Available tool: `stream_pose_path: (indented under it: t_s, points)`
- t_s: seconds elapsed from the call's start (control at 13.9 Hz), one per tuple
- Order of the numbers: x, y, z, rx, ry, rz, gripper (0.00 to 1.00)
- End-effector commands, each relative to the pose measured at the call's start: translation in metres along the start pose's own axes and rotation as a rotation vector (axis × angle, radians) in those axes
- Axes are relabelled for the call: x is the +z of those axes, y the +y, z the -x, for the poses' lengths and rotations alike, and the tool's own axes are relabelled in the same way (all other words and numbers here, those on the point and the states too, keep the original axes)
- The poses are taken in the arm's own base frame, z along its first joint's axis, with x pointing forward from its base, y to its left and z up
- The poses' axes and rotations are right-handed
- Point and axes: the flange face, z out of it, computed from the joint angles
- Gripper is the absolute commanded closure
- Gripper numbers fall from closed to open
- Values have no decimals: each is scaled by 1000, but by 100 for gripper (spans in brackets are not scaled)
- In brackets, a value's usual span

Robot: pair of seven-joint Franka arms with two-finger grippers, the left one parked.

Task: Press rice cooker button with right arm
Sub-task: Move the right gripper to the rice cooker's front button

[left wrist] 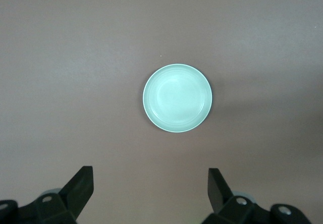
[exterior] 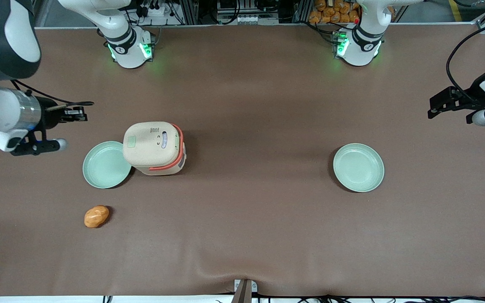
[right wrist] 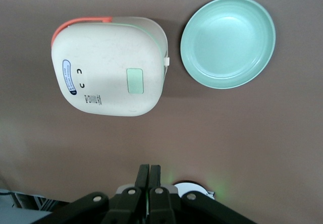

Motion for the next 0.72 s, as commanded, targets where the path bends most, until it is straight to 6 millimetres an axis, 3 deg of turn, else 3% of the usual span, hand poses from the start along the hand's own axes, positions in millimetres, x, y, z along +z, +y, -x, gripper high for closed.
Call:
stream_pose_path:
  t_s: [0.0, 0.65]
  points:
    - [25, -10, -20, -15, -60, -8, 100]
    - [98, -17, -69, -22, -191, -30, 100]
